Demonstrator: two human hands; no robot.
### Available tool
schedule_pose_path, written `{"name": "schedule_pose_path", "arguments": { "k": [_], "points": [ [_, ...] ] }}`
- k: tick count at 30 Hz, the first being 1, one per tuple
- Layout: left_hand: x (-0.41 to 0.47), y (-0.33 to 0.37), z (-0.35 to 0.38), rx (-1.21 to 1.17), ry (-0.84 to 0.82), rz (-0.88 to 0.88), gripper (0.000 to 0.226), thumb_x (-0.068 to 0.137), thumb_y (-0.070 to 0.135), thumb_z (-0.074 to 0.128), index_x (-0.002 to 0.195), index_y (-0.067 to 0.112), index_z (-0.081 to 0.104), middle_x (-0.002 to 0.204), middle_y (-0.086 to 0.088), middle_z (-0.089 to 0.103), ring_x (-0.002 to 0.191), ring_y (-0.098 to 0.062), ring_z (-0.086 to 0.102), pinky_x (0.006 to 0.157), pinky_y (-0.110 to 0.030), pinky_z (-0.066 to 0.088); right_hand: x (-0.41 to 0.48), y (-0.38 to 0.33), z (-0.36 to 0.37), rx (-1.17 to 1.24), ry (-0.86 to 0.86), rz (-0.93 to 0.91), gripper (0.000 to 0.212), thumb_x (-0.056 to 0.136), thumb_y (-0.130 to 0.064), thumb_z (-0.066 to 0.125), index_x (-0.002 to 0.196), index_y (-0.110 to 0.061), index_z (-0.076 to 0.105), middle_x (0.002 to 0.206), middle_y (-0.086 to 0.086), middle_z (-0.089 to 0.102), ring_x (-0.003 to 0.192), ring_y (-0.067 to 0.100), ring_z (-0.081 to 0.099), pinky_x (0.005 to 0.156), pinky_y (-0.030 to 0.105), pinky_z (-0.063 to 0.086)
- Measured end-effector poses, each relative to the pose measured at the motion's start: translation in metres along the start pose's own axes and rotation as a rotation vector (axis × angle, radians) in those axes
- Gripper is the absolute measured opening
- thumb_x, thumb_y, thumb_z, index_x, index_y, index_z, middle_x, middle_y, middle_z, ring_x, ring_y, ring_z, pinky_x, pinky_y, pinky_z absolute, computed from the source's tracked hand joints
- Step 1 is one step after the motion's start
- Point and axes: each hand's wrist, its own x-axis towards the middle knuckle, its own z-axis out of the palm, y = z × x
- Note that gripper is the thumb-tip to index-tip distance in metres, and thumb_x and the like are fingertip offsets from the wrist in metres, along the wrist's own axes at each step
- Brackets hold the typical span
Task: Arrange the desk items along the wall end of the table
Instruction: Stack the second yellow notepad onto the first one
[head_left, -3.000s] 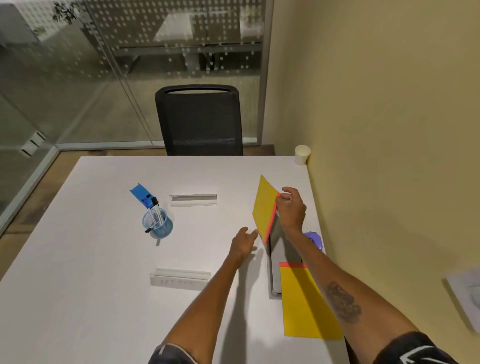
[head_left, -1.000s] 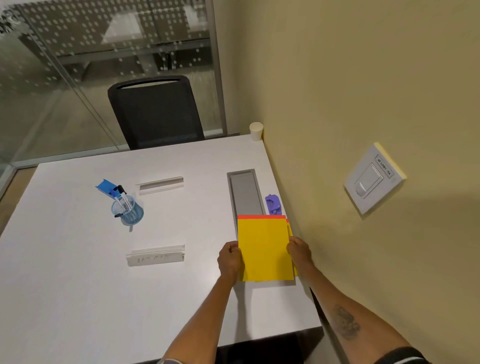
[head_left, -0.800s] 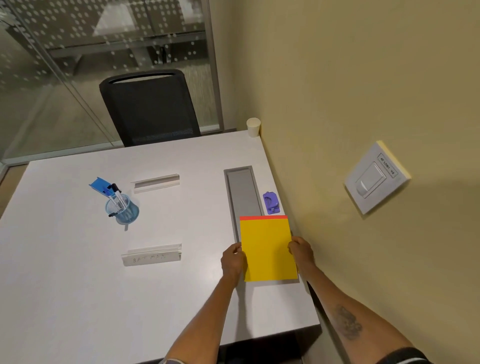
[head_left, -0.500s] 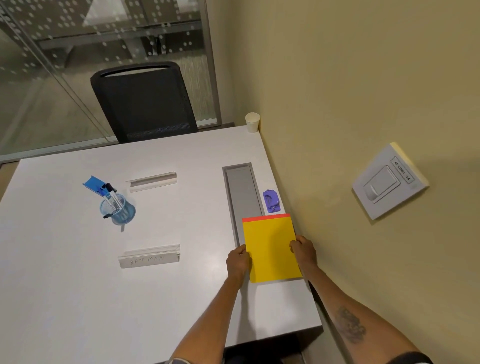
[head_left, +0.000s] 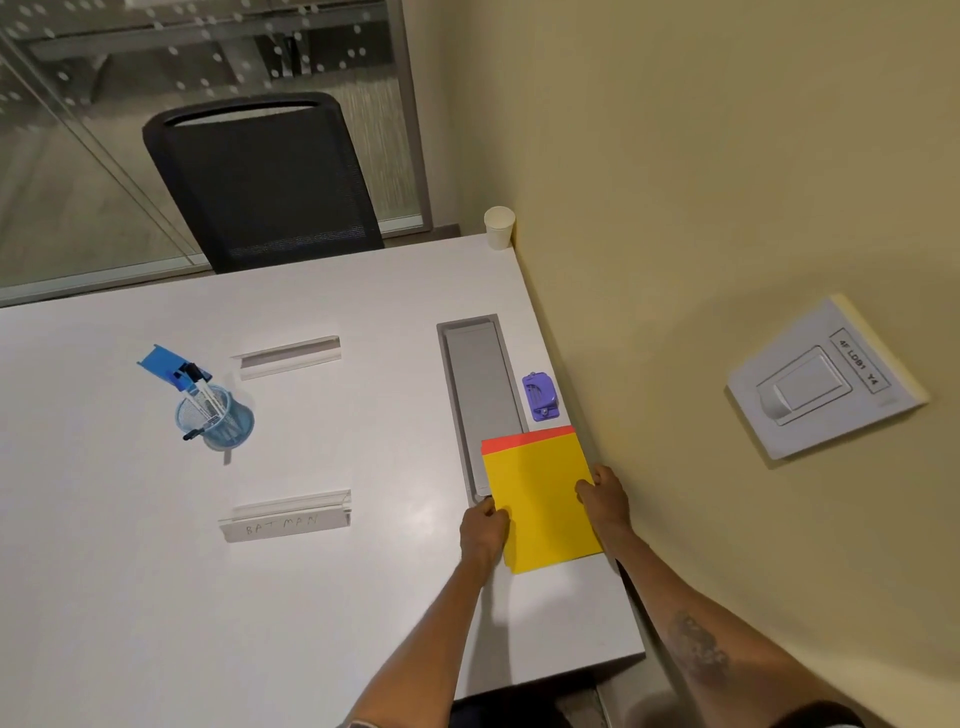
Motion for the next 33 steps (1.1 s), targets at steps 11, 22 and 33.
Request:
{"name": "schedule_pose_path", "arguments": {
  "k": [11,22,33],
  "points": [
    [0.010,0.008,0.000,0.106,0.022,0.005,0.011,0.093,0.004,0.051,0.084,0.006,0.057,0.081,-0.013,0.055,0.076,-0.023,0.049,0.070,-0.028,0.038,0.019,0.007,0.009,-0.069,-0.032,0.016,0.046,0.094,-0.010,0.052,0.140,-0.003,0.047,0.137,0.019,0.055,0.101,0.020,0.048,0.085,0.035,0.041],
    [0.014,0.018,-0.002,0.241,0.056,-0.005,0.014,0.094,0.009,0.051,0.081,0.007,0.055,0.085,-0.010,0.055,0.081,-0.027,0.057,0.071,-0.030,0.041,0.024,0.002,0.015,-0.239,0.028,-0.005,0.050,0.095,-0.015,0.053,0.144,-0.005,0.043,0.138,0.018,0.050,0.124,0.037,0.052,0.102,0.045,0.047],
    [0.026,0.053,-0.045,0.202,0.185,0.064,0.032,0.098,0.026,0.052,0.124,0.012,0.065,0.125,-0.008,0.067,0.113,-0.028,0.065,0.098,-0.039,0.051,0.020,-0.064,0.057,-0.443,0.149,-0.271,0.042,0.097,-0.020,0.049,0.138,-0.012,0.050,0.137,0.008,0.055,0.125,0.028,0.051,0.101,0.041,0.045]
  ]
}}
